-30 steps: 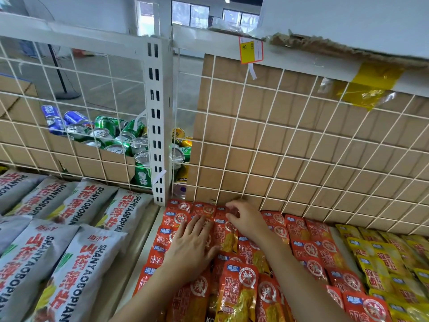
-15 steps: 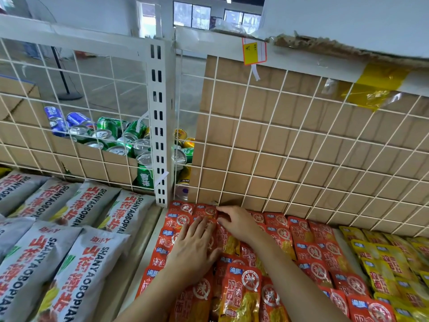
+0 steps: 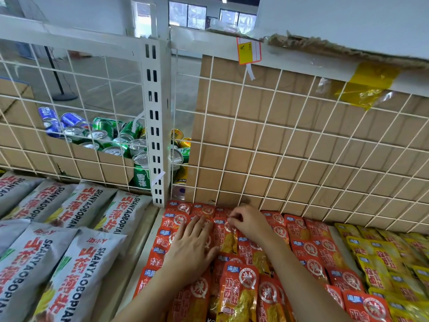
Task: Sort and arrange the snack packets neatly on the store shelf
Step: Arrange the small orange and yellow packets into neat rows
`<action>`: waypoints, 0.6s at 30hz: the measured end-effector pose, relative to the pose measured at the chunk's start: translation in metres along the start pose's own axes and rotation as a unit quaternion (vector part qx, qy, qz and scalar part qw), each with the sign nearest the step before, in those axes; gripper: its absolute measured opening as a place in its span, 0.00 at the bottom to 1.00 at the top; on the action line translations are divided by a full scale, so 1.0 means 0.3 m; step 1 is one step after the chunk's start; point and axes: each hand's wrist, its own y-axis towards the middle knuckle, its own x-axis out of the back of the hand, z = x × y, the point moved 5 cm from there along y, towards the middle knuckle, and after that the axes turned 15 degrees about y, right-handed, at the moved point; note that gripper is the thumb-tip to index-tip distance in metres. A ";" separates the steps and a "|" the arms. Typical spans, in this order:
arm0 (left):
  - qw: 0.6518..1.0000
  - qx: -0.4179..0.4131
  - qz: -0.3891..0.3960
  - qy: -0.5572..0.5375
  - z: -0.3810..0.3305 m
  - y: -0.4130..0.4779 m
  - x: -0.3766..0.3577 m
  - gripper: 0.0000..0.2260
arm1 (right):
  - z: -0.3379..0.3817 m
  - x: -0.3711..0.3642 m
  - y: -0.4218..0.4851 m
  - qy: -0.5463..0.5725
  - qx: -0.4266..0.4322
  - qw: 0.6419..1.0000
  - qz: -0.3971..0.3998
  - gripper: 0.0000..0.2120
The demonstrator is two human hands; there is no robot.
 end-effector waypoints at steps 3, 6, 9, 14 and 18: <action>1.000 0.001 -0.001 0.001 0.002 -0.003 -0.002 0.54 | 0.003 -0.004 -0.010 0.010 0.001 1.000 0.007 0.09; 1.000 0.002 -0.006 -0.003 0.004 -0.006 -0.004 0.53 | 0.007 -0.001 -0.014 0.017 0.006 1.000 0.008 0.08; 1.000 0.005 -0.010 -0.006 0.002 -0.002 -0.003 0.53 | 0.009 -0.001 -0.018 0.016 0.007 1.000 0.009 0.09; 0.999 0.007 -0.019 -0.042 0.009 -0.002 0.003 0.53 | 0.022 0.022 -0.045 0.054 0.018 0.998 -0.028 0.10; 0.996 0.013 -0.047 -0.080 0.024 -0.011 0.037 0.53 | 0.057 0.065 -0.111 0.060 0.026 0.997 -0.040 0.08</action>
